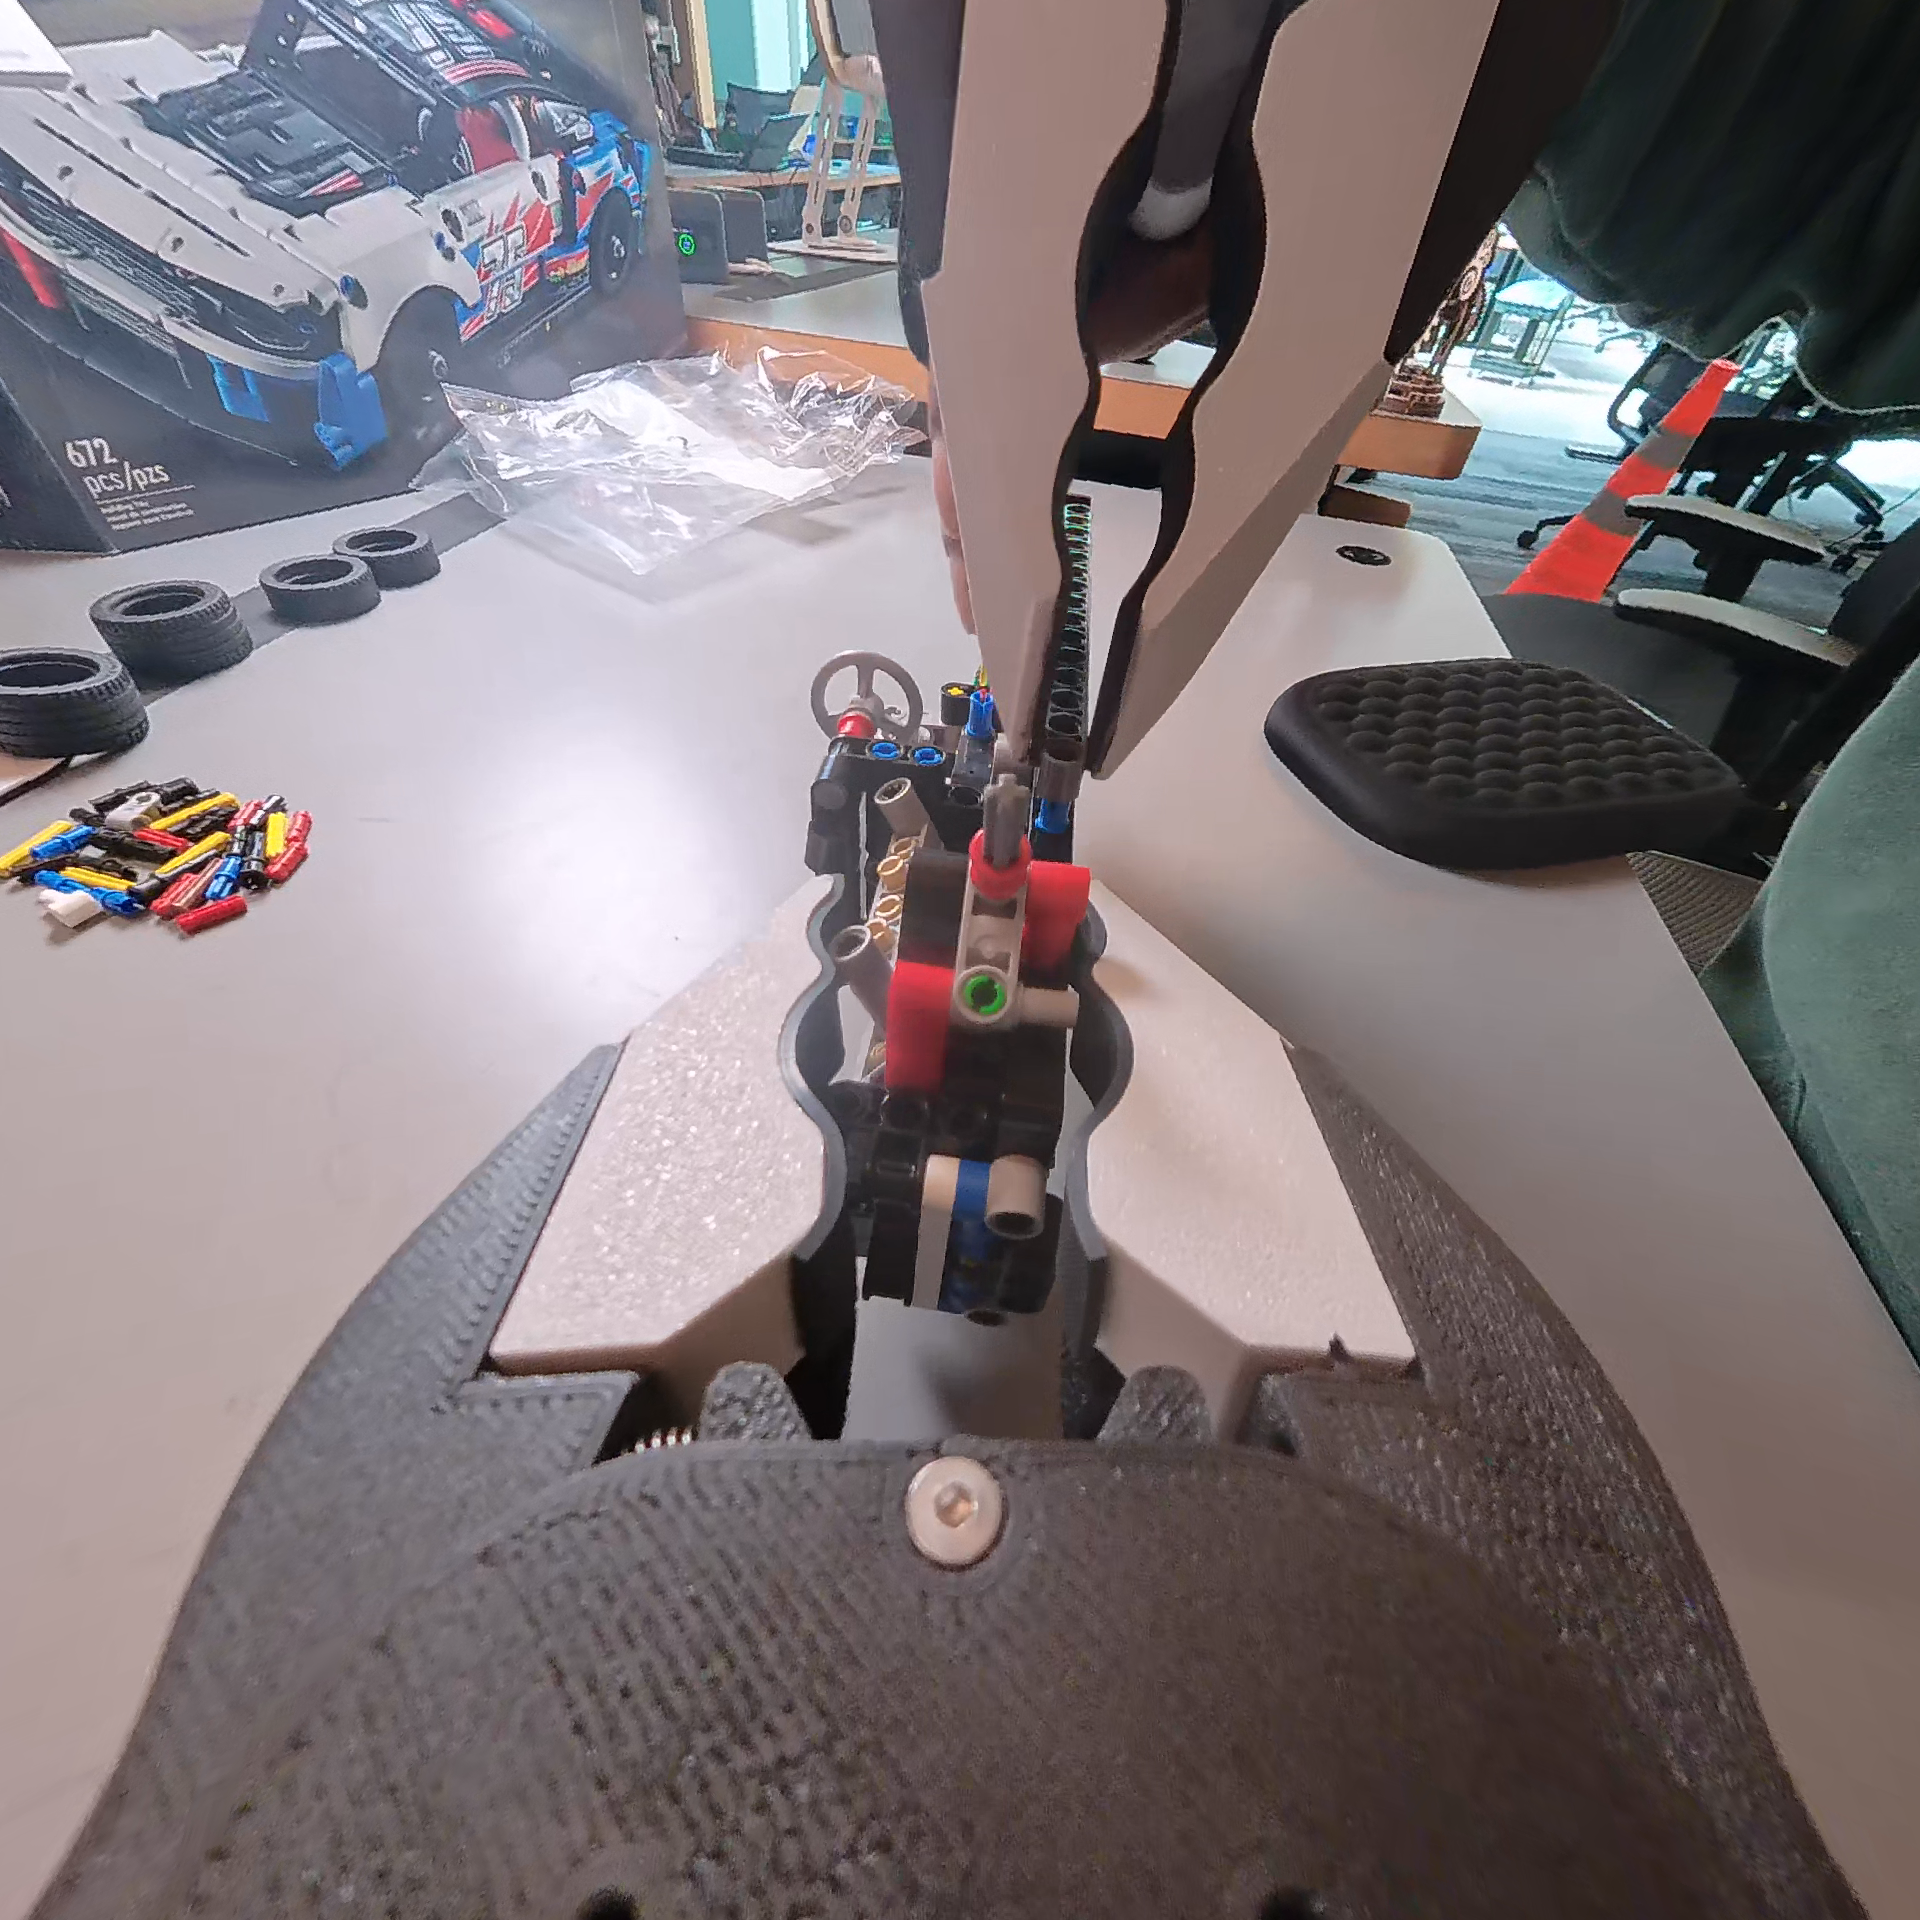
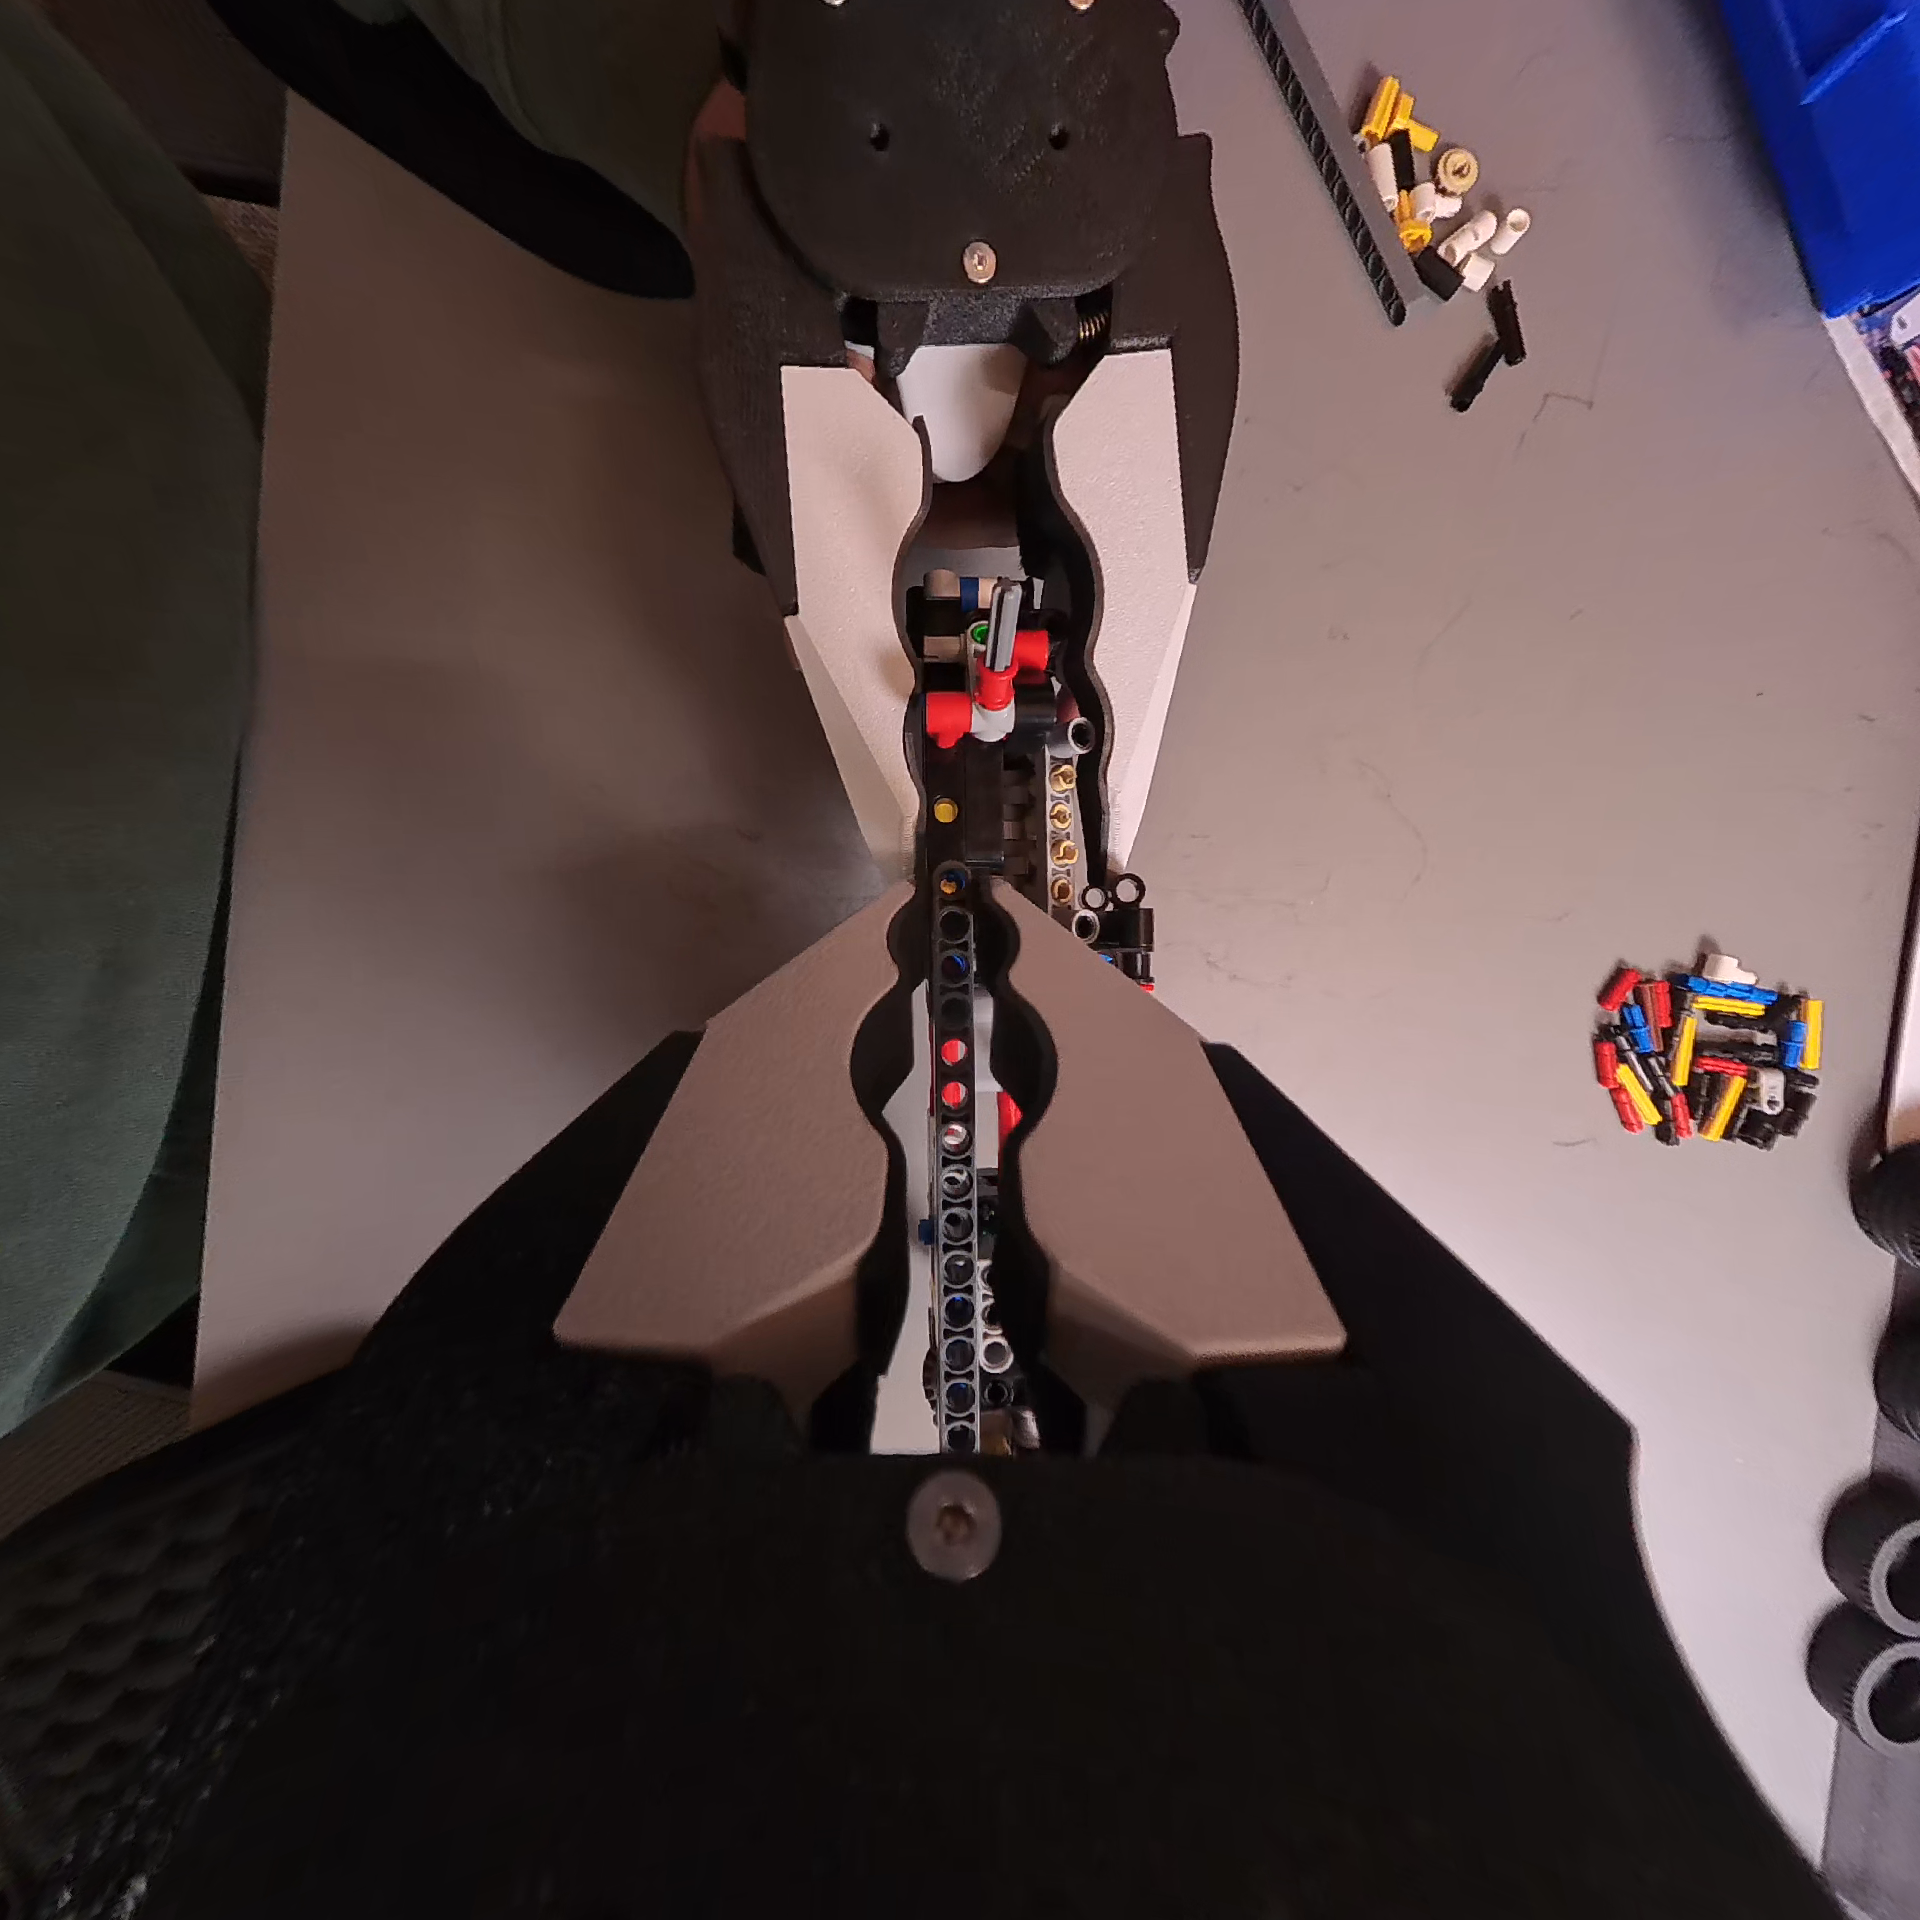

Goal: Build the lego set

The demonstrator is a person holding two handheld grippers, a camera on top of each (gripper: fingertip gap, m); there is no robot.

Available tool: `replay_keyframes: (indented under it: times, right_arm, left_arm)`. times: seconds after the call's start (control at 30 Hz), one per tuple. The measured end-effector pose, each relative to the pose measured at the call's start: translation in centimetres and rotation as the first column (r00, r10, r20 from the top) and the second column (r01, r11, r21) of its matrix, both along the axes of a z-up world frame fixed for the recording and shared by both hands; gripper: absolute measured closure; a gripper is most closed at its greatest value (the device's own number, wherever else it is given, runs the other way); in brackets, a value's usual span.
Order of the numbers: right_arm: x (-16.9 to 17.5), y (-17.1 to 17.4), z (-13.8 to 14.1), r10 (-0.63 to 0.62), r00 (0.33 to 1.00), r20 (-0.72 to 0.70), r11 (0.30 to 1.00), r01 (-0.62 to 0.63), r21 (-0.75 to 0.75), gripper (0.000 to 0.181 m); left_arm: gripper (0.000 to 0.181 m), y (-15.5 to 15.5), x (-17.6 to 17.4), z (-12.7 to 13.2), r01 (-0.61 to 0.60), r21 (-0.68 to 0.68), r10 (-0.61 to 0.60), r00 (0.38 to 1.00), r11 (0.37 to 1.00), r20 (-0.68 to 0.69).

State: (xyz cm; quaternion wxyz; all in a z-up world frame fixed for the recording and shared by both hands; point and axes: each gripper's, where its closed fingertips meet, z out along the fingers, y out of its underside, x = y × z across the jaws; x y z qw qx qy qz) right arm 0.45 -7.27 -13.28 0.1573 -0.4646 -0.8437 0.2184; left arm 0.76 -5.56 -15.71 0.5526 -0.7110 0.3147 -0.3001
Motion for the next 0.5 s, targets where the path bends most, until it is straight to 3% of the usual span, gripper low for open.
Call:
replay_keyframes:
  times: [0.5]
  right_arm:
    - [-0.01,-0.08,-0.04,-0.008,1.000,0.010,1.000,0.008,0.014,0.177]
  left_arm:
    - [0.139,-0.26,-0.40,-0.24,0.003,-0.008,-0.003,1.000,1.000,-0.022]
